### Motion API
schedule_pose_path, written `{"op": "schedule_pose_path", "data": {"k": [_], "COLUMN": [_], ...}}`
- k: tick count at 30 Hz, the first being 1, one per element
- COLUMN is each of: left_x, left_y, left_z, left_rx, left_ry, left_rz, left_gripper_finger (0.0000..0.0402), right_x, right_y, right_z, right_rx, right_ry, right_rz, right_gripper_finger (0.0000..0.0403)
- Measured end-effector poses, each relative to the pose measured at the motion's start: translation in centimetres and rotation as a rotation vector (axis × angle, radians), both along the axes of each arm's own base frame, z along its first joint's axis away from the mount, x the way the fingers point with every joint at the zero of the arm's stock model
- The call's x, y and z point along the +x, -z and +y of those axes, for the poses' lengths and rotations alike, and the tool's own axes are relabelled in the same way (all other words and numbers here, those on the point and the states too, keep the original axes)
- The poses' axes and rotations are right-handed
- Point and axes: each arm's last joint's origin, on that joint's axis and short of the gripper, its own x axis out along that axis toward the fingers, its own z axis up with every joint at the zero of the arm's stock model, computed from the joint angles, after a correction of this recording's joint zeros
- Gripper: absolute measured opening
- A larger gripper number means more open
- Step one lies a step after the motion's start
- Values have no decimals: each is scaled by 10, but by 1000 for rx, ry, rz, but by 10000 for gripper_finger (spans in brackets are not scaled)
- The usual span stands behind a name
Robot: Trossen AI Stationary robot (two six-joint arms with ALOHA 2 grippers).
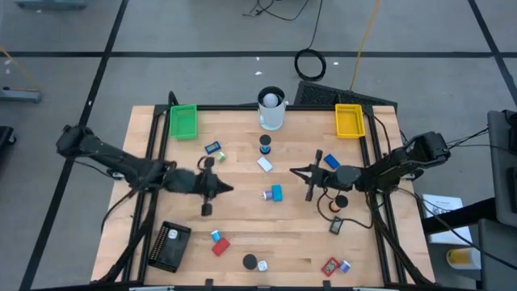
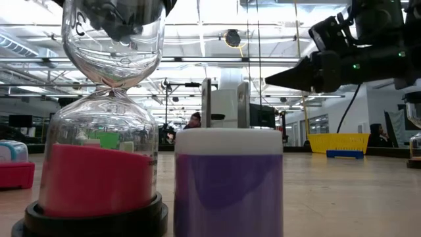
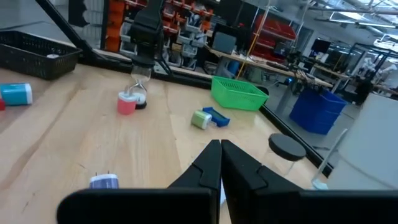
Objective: Pick & Place Office items
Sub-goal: Put the white hourglass timer into the green bin
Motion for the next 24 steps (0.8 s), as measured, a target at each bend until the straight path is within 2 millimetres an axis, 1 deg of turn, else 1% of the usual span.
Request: {"op": "schedule_pose_path", "data": {"k": [4, 7, 9, 11, 13, 15, 17, 20, 22, 24], "left_x": [4, 0, 1, 5, 8, 8, 7, 3, 1, -4], "left_y": [2, -5, -9, -3, 10, 18, 25, 34, 32, 24], "left_z": [22, 30, 36, 44, 51, 60, 70, 81, 85, 85], "left_rx": [1, 61, 74, 77, 81, 75, 69, 44, 7, -21], "left_ry": [-75, -72, -105, -136, -109, -66, -67, -81, -80, -85], "left_rz": [23, -2, -37, -71, -116, -196, -249, -199, -129, -41], "left_gripper_finger": [7, 7, 7, 4, 3, 6, 5, 3, 7, 14], "right_x": [-1, 0, 0, 1, 2, 2, 3, 2, 2, 2], "right_y": [1, 1, 0, 1, 1, -1, -3, -3, -3, -2], "right_z": [0, -1, -4, -9, -15, -21, -27, -35, -38, -39], "right_rx": [2, 0, 2, 4, 21, 42, 48, 42, 39, 39], "right_ry": [0, 4, 14, -1, -60, -128, -147, -114, -100, -95], "right_rz": [1, 1, 1, 3, -1, -22, -38, -46, -43, -34], "right_gripper_finger": [0, 0, 0, 0, 0, 0, 0, 0, 0, 0]}}
